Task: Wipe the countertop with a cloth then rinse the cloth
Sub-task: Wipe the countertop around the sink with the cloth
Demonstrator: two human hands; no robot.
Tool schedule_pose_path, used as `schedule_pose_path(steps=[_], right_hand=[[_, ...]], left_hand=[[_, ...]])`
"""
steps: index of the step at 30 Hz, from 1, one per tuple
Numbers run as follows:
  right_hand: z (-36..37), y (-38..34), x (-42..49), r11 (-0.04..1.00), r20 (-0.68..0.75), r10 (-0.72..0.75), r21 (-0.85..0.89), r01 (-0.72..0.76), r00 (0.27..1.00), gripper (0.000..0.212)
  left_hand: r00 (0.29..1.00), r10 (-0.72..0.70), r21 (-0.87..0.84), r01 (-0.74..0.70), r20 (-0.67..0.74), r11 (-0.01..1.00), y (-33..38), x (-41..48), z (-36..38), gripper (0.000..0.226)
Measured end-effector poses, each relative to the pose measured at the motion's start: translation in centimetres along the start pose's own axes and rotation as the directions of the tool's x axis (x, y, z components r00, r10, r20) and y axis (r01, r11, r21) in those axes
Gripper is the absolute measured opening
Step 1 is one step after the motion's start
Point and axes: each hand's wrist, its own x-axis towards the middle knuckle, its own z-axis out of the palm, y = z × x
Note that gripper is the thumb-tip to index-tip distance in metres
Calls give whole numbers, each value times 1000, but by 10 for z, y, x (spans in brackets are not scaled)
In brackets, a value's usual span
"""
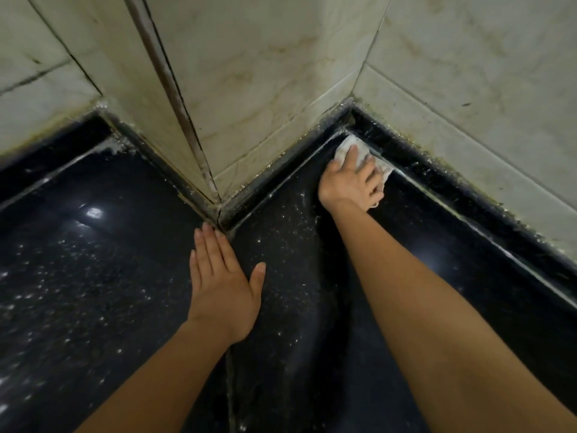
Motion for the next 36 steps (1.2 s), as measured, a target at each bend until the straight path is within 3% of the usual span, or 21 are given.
schedule_pose_path(steps=[2,4,7,10,15,17,22,26,32,36], right_hand=[[4,-19,8,996,-7,64,59,-63,998,54],[4,-22,13,999,-15,21,50,-20,1000,53],[-2,0,7,981,24,-183,-65,184,983,52],[-12,38,-15,886,119,-409,-184,425,905,50],[-22,92,-54,736,257,-556,-289,612,791,58],[-24,92,-46,720,244,-561,-329,612,791,64],[-14,41,10,860,164,-398,-277,429,903,57],[-8,25,16,871,178,-377,-265,414,909,56],[-11,74,-49,698,336,-603,-216,683,723,52],[-14,122,-108,514,466,-699,-198,834,542,51]], left_hand=[[1000,-3,7,4,-8,1000,-1,1,0,80],[1000,-5,11,5,-17,1000,-2,2,1,81],[1000,-4,10,4,-10,1000,-2,2,1,80],[1000,1,3,-1,-2,1000,-1,1,0,80],[1000,1,7,-1,17,1000,0,1,-2,80],[1000,4,8,-4,16,1000,0,1,-3,79],[1000,4,12,-4,-4,1000,0,1,-1,79],[1000,2,18,-1,-23,1000,-1,2,2,79],[1000,3,22,-2,-29,1000,-2,2,3,80],[999,14,18,-13,-33,1000,-2,2,3,81]])
